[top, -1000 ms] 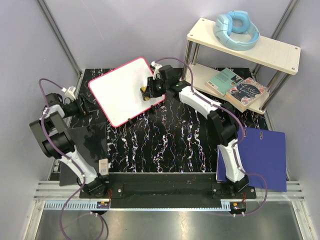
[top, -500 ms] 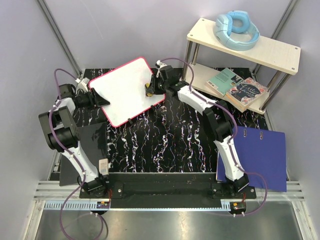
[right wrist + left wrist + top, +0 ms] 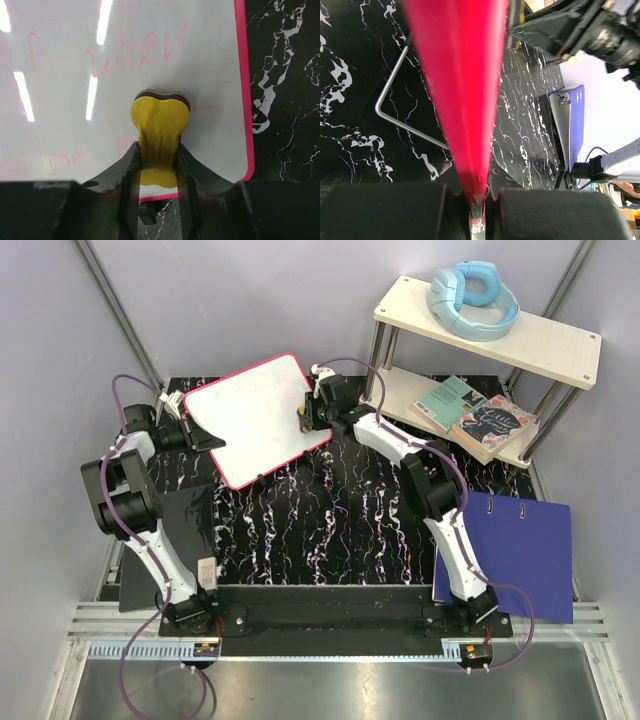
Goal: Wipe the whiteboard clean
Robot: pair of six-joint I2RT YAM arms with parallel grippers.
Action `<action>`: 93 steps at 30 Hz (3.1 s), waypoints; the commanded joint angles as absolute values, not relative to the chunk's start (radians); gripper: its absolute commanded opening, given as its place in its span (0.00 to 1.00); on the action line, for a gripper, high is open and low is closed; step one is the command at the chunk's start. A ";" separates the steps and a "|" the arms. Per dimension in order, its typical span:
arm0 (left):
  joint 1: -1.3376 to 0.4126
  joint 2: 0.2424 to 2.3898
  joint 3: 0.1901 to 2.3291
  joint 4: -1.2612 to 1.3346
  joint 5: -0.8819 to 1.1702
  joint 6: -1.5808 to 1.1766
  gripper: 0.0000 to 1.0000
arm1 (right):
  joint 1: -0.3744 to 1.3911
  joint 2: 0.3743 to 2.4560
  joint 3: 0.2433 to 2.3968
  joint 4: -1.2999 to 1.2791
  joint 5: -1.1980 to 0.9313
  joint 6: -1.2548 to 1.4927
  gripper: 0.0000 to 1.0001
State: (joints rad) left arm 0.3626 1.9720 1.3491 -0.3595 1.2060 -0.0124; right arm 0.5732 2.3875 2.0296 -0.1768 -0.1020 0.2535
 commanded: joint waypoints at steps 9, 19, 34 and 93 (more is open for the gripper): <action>0.347 1.967 1.358 -0.388 0.876 0.199 0.00 | 0.604 2.476 2.071 -0.135 -0.069 0.169 0.00; 0.337 1.962 1.336 -0.387 0.854 0.196 0.00 | 0.807 2.606 2.305 -0.402 -0.098 0.055 0.00; 0.337 1.974 1.319 -0.345 0.868 0.140 0.00 | 0.954 2.641 2.298 -0.403 -0.019 0.041 0.00; 0.347 1.979 1.301 -0.334 0.838 0.133 0.00 | 0.641 2.287 2.077 -0.276 0.467 0.143 0.00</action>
